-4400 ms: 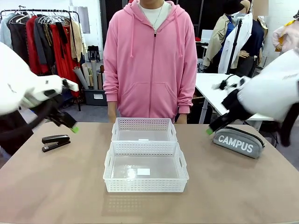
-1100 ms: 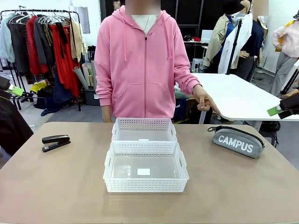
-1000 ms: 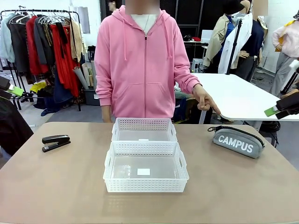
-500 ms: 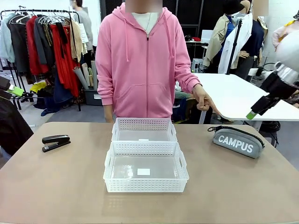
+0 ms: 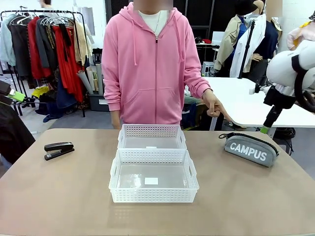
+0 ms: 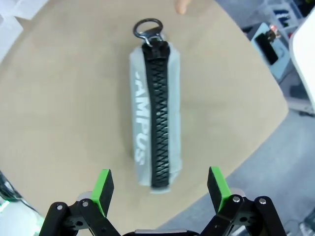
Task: Distribute items into two baskets.
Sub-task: Pick up the Pencil pouch that the person points to.
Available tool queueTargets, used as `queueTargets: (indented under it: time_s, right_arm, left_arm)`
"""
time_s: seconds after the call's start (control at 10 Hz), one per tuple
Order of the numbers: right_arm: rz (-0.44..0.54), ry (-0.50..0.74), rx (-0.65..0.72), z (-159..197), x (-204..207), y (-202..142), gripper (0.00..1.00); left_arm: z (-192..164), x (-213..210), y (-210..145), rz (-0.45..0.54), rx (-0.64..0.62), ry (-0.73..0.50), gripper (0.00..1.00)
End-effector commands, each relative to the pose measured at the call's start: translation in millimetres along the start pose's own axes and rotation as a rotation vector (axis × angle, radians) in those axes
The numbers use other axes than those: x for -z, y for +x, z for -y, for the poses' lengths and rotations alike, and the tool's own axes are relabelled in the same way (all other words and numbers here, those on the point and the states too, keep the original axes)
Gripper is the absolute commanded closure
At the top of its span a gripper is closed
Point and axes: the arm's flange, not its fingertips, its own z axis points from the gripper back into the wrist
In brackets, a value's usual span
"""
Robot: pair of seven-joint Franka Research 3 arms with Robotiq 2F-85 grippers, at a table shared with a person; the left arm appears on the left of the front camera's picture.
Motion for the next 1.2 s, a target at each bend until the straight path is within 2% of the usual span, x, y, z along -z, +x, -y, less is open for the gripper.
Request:
queueTargets:
  time_s: [0.0, 0.1, 1.1]
  right_arm:
    - [0.016, -0.04, -0.084, 19, 6, 3, 0.0]
    - [0.043, -0.033, -0.101, 21, 10, 4, 0.0]
    - [0.053, 0.072, -0.156, 9, 72, 6, 0.0]
  left_arm:
    - [-1, -1, 0, 0.012, 0.008, -0.011, 0.0]
    - [-1, -1, 0, 0.012, 0.008, -0.011, 0.0]
    - [-1, -1, 0, 0.012, 0.008, -0.011, 0.0]
